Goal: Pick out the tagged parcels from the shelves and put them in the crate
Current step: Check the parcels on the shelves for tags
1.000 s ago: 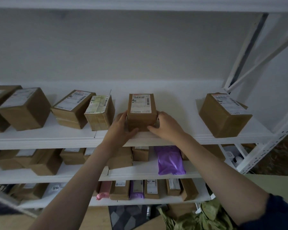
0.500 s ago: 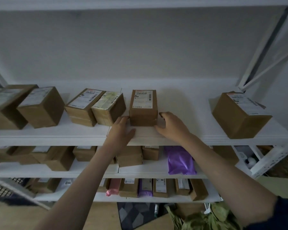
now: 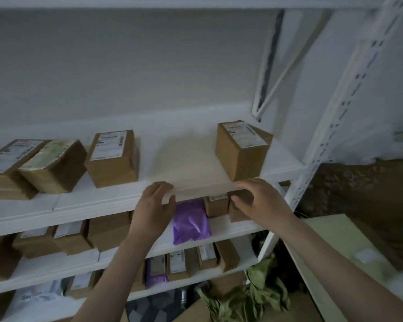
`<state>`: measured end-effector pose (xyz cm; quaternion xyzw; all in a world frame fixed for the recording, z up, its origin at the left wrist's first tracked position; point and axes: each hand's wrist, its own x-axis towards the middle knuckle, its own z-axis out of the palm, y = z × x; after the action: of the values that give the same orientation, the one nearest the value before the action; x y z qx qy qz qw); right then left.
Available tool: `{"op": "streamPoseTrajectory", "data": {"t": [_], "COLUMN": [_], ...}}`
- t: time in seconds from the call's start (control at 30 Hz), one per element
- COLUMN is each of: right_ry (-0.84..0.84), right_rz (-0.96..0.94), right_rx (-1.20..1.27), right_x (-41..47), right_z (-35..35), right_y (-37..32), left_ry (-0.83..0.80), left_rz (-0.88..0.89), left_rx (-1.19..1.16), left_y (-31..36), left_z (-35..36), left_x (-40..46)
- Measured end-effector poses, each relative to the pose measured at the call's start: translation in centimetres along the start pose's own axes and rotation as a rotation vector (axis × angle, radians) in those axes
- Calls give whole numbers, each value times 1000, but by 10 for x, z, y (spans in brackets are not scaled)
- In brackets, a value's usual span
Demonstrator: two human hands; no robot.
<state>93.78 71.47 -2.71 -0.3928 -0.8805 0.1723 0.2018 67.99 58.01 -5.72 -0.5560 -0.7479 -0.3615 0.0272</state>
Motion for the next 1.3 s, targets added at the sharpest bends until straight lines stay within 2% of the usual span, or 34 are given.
{"op": "streamPoseTrajectory", "data": {"t": [0.23, 0.37, 0.43, 0.63, 0.73, 0.83, 1.03, 1.13, 1.3], "right_ry": [163, -4, -81, -110, -102, -69, 65, 106, 251], "right_rz": [122, 125, 79, 15, -29, -62, -151, -200, -269], "right_rx": [46, 108, 146, 291, 263, 238, 273, 269, 194], "right_x": [5, 35, 50, 76, 86, 90, 100, 106, 107], "right_z": [-55, -62, -60, -44, -34, -23, -8, -12, -12], "right_y": [75, 76, 70, 46, 37, 25, -8, -21, -36], "left_ry": [-119, -152, -168, -190, -197, -176, -3, 41, 154], "left_rz": [-37, -78, -73, 59, 84, 23, 128, 112, 170], "left_rx": [-118, -172, -99, -38, -42, -88, -91, -108, -129], "left_y": [68, 99, 111, 146, 141, 124, 86, 68, 53], "left_z": [49, 63, 65, 52, 47, 43, 25, 14, 2], "left_x": [37, 60, 71, 80, 80, 79, 83, 88, 89]}}
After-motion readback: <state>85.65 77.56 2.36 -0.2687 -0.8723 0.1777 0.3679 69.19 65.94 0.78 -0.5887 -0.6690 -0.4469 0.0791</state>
